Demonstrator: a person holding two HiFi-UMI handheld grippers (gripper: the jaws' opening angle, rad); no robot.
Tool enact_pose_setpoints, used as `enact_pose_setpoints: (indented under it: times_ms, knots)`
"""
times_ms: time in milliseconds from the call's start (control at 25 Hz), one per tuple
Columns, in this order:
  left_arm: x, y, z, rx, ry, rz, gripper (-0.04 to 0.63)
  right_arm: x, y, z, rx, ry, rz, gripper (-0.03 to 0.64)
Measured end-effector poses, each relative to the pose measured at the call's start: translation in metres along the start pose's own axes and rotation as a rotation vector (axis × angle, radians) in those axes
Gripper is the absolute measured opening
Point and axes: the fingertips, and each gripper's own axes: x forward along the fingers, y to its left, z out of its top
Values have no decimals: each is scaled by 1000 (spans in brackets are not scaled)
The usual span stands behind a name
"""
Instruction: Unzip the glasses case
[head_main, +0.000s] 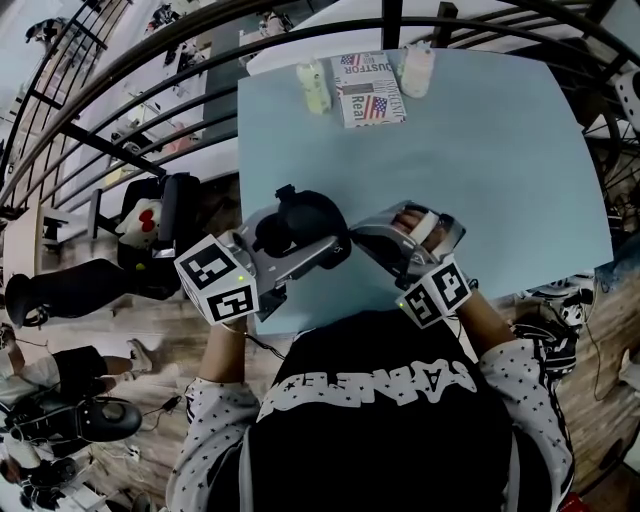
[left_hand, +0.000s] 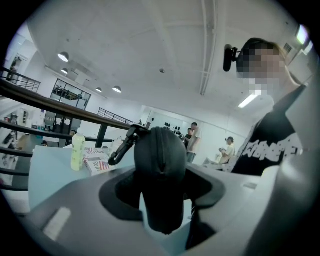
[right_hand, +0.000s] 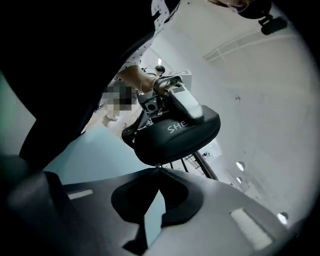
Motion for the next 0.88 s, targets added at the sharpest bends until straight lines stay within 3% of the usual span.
enact_pose_setpoints:
  times_ms: [360, 880]
  knots:
    - [4, 3, -3, -9, 25, -1, 0, 2, -4, -3, -143, 68, -10, 6]
    - [10, 6, -17, -2, 67, 4, 0, 0, -44, 2, -57, 43, -114, 5]
